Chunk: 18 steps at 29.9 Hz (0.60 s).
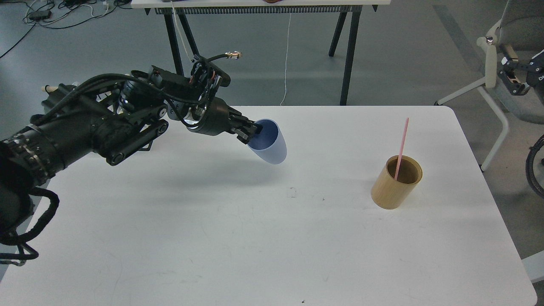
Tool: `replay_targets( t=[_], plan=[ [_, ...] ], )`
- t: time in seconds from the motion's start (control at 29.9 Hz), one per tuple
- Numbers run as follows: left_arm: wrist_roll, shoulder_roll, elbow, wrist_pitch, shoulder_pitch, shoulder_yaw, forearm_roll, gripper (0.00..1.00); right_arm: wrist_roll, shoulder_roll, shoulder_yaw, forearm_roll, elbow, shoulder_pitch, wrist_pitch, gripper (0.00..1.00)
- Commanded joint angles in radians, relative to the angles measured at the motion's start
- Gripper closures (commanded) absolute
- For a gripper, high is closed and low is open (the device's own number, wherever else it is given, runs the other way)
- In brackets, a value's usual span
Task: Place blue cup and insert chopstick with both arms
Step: 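Lift the blue cup with the left gripper toward the table center, then lower the blue cup onto the table center and release it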
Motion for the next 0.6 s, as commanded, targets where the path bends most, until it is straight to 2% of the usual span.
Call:
replay_targets(
  t=[0.0, 0.27, 0.57],
  plan=[
    [0.0, -0.094, 0.044, 0.0, -0.007, 0.053, 0.021, 1.0, 0.0, 0.0, 0.0, 0.0, -0.011, -0.002, 0.0, 0.06],
    [0.0, -0.216, 0.121, 0.0, -0.049, 0.166, 0.023, 1.0, 0.0, -0.002, 0.0, 0.0, -0.014, -0.005, 0.0, 0.06],
    [0.0, -0.22, 0.13, 0.0, -0.046, 0.21, 0.024, 0.99, 0.0, -0.002, 0.0, 0.001, -0.012, -0.011, 0.0, 0.06]
  ],
)
